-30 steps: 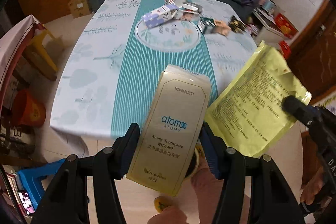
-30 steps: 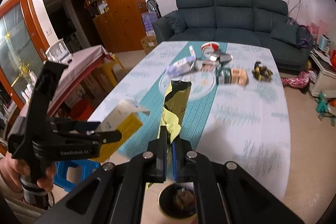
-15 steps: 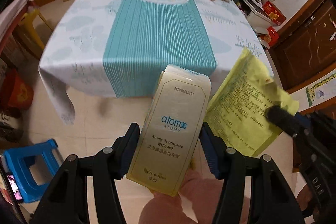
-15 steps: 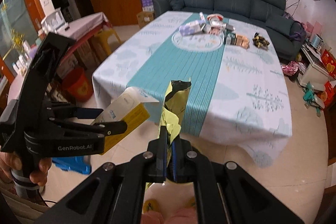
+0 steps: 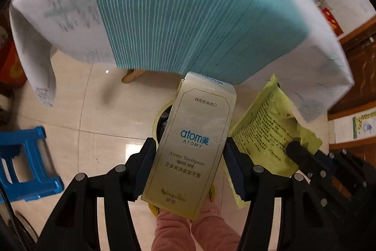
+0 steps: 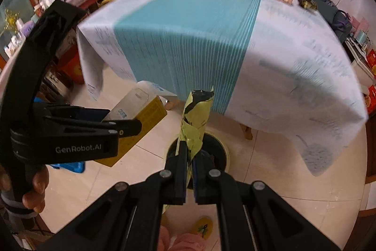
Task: Collect trash
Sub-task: 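Carry both items over the trash bin and open both tools to drop them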
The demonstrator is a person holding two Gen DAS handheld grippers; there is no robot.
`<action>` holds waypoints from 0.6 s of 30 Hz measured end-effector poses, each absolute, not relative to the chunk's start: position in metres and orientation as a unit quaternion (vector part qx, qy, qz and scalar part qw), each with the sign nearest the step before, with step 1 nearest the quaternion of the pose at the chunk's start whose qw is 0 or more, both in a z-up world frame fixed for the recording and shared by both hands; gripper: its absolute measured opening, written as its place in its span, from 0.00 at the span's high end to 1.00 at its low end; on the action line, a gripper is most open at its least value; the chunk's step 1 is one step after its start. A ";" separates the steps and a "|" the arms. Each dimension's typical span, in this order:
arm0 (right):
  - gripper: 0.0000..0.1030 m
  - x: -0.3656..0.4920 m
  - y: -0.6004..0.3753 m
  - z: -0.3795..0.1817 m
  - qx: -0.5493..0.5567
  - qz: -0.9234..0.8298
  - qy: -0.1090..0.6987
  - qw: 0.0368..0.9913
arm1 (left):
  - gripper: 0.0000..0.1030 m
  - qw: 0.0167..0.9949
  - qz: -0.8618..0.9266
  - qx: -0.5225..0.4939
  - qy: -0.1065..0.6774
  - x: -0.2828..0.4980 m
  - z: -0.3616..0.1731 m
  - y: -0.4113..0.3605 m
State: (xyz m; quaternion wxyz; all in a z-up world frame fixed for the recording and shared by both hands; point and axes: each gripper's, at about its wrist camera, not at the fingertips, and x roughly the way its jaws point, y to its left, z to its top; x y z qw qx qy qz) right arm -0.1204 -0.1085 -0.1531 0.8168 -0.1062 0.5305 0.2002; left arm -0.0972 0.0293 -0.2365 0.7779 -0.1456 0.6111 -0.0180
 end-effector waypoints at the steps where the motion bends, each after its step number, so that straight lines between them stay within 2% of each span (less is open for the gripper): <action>1: 0.97 -0.118 -0.109 -0.169 -0.104 0.200 0.532 0.816 | 0.45 0.776 -0.010 -0.148 0.613 -0.094 -0.250 0.029; 9: 0.96 -0.100 -0.114 -0.269 -0.107 0.203 0.515 0.826 | 0.44 0.762 0.001 -0.174 0.623 -0.071 -0.359 0.025; 14: 0.96 -0.088 -0.126 -0.332 -0.096 0.198 0.518 0.826 | 0.42 0.756 -0.010 -0.180 0.629 -0.060 -0.407 0.011; 15: 0.96 -0.086 -0.127 -0.341 -0.096 0.196 0.519 0.827 | 0.38 0.756 -0.013 -0.178 0.630 -0.058 -0.414 0.009; 18: 0.96 -0.081 -0.134 -0.373 -0.088 0.195 0.525 0.823 | 0.12 0.756 -0.016 -0.164 0.634 -0.053 -0.433 -0.001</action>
